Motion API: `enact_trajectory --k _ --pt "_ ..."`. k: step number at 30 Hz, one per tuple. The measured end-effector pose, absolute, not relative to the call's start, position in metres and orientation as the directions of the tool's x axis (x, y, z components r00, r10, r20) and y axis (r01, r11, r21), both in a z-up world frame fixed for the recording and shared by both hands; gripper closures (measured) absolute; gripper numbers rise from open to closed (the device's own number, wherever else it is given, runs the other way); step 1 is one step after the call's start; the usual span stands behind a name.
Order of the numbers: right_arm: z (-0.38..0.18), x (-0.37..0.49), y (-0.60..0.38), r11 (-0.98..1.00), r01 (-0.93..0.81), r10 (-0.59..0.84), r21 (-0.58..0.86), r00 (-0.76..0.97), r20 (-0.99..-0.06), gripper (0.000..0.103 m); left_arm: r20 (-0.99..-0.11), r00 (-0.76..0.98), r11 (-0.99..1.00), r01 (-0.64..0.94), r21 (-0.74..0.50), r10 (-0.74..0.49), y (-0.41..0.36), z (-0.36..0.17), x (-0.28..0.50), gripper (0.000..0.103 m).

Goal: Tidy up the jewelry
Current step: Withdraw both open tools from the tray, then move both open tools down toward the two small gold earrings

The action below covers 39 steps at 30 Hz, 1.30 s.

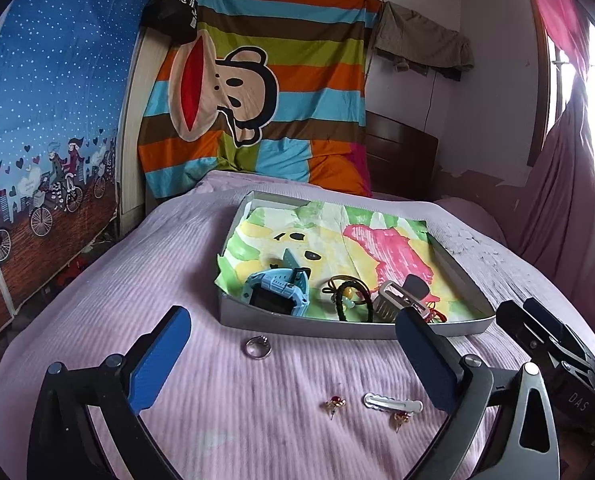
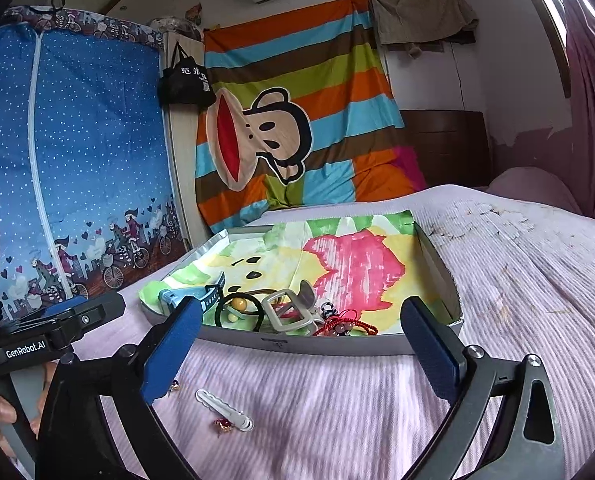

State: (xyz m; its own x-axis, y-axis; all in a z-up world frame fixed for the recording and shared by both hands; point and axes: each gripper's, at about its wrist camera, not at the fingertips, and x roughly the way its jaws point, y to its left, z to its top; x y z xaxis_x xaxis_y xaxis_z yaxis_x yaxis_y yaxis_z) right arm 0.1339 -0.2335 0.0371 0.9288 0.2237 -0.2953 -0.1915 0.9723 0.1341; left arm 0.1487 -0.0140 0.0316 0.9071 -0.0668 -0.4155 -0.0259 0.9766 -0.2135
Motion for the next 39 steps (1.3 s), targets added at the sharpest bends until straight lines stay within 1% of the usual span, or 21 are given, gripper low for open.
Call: enact_trajectory --k 4,14,24,39 --pt "0.039 0.123 -0.23 0.97 -0.205 0.235 0.129 0.927 -0.292 0.002 -0.412 0.91 0.979 -0.044 -0.198 -0.043 -0.006 0.03 0.135 0.0" --pt "0.042 0.096 -0.225 0.967 -0.23 0.252 0.106 0.924 -0.288 0.002 -0.39 0.921 0.986 -0.051 -0.161 -0.016 0.003 0.032 0.105 0.0" --pt "0.031 0.081 -0.225 0.968 -0.229 0.25 0.102 0.914 -0.318 0.002 -0.385 0.923 0.992 -0.043 -0.115 -0.004 0.0 0.029 0.087 0.0" --pt "0.019 0.073 -0.223 0.969 -0.231 0.246 0.083 0.902 -0.355 0.002 -0.405 0.914 0.994 -0.034 -0.105 -0.012 -0.001 0.02 0.074 0.0"
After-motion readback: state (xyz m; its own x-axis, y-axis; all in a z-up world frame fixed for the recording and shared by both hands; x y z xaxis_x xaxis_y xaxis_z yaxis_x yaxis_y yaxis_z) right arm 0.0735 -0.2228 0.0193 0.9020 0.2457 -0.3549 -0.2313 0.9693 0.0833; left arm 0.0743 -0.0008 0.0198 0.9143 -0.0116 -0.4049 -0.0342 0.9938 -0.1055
